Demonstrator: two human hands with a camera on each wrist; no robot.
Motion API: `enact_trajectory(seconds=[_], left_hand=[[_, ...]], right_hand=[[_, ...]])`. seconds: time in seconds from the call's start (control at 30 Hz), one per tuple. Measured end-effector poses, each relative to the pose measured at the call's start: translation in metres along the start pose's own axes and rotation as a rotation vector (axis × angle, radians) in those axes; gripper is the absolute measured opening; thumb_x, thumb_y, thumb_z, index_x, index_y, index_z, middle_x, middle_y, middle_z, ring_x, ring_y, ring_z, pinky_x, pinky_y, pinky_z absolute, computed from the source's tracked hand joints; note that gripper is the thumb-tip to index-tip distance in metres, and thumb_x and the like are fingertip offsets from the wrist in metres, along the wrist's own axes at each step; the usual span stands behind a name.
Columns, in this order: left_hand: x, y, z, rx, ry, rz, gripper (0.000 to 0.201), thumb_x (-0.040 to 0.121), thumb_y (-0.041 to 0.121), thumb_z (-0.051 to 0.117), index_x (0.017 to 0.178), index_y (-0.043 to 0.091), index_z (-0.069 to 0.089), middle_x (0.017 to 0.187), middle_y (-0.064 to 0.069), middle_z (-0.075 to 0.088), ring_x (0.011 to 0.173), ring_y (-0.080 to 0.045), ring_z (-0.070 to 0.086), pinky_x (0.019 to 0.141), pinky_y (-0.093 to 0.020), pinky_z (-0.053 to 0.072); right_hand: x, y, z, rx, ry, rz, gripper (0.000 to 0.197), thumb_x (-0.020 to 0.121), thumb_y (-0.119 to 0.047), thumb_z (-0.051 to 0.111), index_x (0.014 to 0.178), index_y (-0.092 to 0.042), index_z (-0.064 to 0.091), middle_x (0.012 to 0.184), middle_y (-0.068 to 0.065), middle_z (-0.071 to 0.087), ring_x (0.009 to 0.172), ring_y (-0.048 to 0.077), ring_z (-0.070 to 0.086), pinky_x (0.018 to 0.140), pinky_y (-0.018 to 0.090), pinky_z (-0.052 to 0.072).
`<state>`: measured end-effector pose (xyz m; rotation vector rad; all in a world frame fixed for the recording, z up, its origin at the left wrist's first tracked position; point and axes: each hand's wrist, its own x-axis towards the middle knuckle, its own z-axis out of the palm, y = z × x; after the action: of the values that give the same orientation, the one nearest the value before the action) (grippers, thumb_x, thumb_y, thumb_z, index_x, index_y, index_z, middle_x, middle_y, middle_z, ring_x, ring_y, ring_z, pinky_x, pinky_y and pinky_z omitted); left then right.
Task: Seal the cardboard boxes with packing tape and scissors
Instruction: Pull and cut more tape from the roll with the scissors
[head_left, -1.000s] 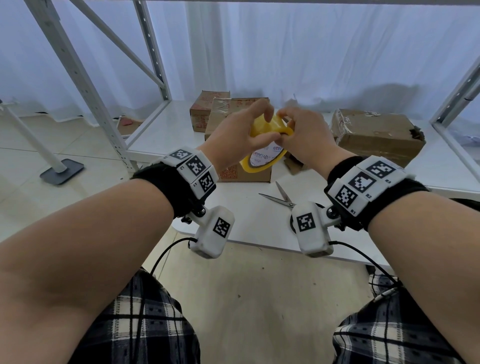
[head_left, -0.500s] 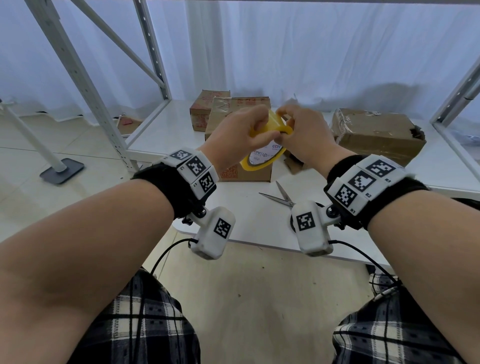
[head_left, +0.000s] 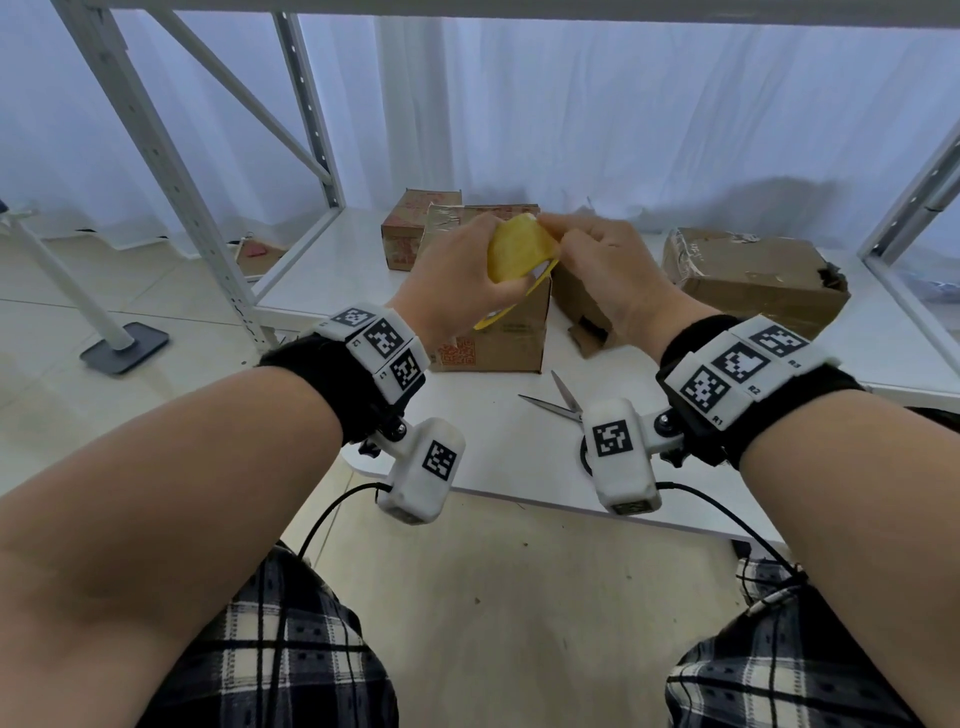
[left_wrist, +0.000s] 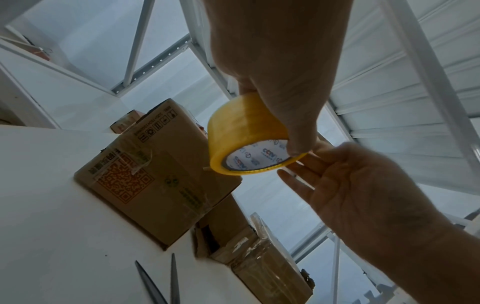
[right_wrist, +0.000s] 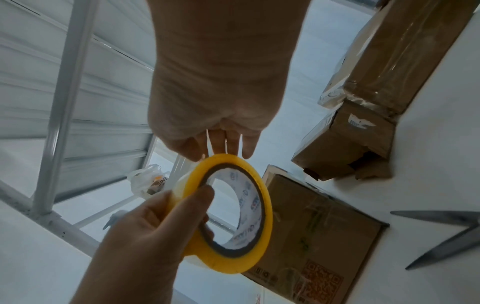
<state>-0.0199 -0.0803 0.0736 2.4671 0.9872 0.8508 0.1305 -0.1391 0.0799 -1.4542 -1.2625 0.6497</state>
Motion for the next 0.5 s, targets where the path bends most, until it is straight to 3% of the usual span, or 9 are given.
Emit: enact_trajectory(seconds=[0.07, 0.13, 0.2, 0.3, 0.43, 0.5], left_hand=[[-0.001, 0.001, 0.001, 0.013, 0.008, -0.010, 0.048, 0.084, 0.037, 0.069, 0.120, 0.009, 0.055, 0.103, -0.004, 0.062, 0.089, -0.019, 0.058, 0.077, -0.033, 0.048], [0.000, 0.002, 0.002, 0.006, 0.016, -0.025, 0.047, 0.083, 0.036, 0.070, 0.119, 0.009, 0.055, 0.102, -0.005, 0.063, 0.088, -0.020, 0.058, 0.077, -0.036, 0.049], [0.000, 0.005, 0.003, -0.008, 0.025, -0.027, 0.047, 0.083, 0.037, 0.070, 0.118, 0.008, 0.055, 0.100, -0.004, 0.063, 0.086, -0.020, 0.058, 0.076, -0.037, 0.049], [-0.001, 0.009, 0.006, 0.006, 0.027, -0.013, 0.047, 0.083, 0.036, 0.069, 0.119, 0.009, 0.055, 0.098, 0.000, 0.059, 0.084, -0.015, 0.053, 0.072, -0.029, 0.044], [-0.001, 0.015, 0.008, 0.023, 0.007, 0.009, 0.048, 0.083, 0.034, 0.069, 0.121, 0.009, 0.054, 0.098, 0.001, 0.057, 0.085, -0.015, 0.053, 0.070, -0.025, 0.040], [-0.001, 0.016, 0.008, 0.027, 0.002, 0.018, 0.049, 0.082, 0.034, 0.070, 0.121, 0.009, 0.054, 0.099, 0.000, 0.059, 0.086, -0.015, 0.055, 0.070, -0.025, 0.041]], right_hand=[[-0.003, -0.002, 0.003, 0.008, 0.000, -0.051, 0.022, 0.097, -0.016, 0.051, 0.107, -0.017, 0.071, 0.101, -0.010, 0.069, 0.101, 0.004, 0.062, 0.096, 0.022, 0.047], [-0.005, -0.002, 0.006, -0.060, 0.055, -0.116, 0.019, 0.095, -0.023, 0.058, 0.104, -0.015, 0.072, 0.094, -0.011, 0.068, 0.094, 0.003, 0.063, 0.090, 0.019, 0.048], [-0.003, 0.000, 0.008, -0.128, 0.168, -0.153, 0.018, 0.091, -0.023, 0.063, 0.103, -0.012, 0.073, 0.095, -0.004, 0.068, 0.092, 0.010, 0.063, 0.085, 0.019, 0.048], [0.000, 0.003, 0.012, -0.149, 0.297, -0.167, 0.011, 0.089, -0.019, 0.066, 0.093, -0.012, 0.072, 0.093, 0.001, 0.065, 0.081, 0.006, 0.057, 0.074, 0.011, 0.044], [0.000, 0.006, 0.011, -0.139, 0.364, -0.138, 0.008, 0.091, -0.017, 0.063, 0.083, -0.016, 0.065, 0.077, -0.006, 0.061, 0.072, 0.003, 0.054, 0.071, 0.016, 0.045], [0.000, 0.007, 0.011, -0.178, 0.371, -0.135, 0.009, 0.093, -0.016, 0.060, 0.084, -0.016, 0.062, 0.074, -0.011, 0.057, 0.071, 0.002, 0.052, 0.066, 0.009, 0.041]])
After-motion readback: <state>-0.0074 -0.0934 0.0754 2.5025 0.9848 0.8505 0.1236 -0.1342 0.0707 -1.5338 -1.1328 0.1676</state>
